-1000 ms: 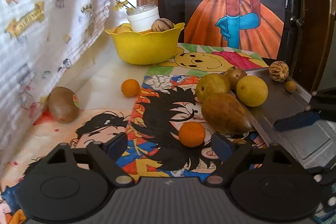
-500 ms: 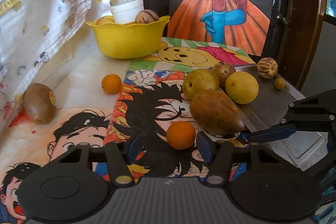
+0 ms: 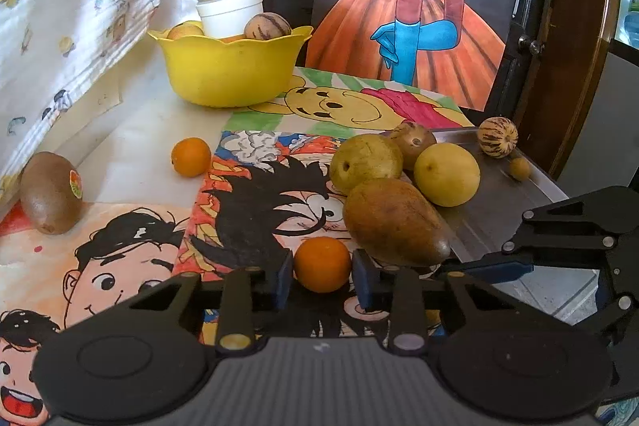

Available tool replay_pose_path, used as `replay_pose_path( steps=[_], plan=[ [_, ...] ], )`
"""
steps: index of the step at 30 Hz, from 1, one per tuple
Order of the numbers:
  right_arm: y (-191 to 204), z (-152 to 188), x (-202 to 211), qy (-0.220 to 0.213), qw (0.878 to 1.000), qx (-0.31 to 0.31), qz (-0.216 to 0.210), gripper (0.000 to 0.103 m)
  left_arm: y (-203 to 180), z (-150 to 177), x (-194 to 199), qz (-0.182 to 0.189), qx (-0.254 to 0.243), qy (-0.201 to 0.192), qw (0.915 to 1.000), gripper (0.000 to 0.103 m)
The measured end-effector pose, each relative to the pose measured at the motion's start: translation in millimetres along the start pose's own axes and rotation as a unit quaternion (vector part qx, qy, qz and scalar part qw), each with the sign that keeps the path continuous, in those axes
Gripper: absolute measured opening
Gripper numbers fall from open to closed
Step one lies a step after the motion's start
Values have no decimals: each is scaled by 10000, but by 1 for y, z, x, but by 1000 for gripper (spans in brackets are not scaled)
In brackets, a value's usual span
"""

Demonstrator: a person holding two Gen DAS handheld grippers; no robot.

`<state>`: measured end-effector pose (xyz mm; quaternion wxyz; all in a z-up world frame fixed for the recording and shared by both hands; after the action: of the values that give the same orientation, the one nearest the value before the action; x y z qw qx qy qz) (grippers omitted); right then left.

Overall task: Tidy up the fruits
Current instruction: 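Grasp the small orange with the left tool while the right tool grasps a small brown fruit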

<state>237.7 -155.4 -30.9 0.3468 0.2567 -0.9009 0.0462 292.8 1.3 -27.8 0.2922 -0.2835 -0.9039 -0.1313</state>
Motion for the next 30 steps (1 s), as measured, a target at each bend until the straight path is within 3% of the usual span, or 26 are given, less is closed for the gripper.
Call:
replay_pose_path(
  steps=[8, 13, 20, 30],
  plan=[
    [-3, -3, -4, 3, 9999, -101, -30, 30, 1, 1, 3, -170, 266, 69, 9995, 34],
    [-5, -1, 1, -51, 9999, -111, -51, 30, -4, 3, 8, -336, 390, 124, 9986, 33],
    [-16, 8, 36, -328, 9990, -278, -70, 30, -17, 1, 18, -391, 606, 190, 9972, 33],
    [-58, 27, 87, -689, 9955, -549, 351, 30, -65, -24, 29, -378, 459, 159, 9981, 33]
  ],
)
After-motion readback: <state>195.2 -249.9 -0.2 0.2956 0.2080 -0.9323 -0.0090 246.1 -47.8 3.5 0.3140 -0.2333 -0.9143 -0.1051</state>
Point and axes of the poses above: each gripper's, at about its wrist camera, not at the fingertips, and x roughly against the way its jaws point, y to its left, z to its underside, the point moved 1 cm from there along -x, roughly the way its jaws point, and after that the axes turned 14 degrees about -x, right-handed, at the moved point
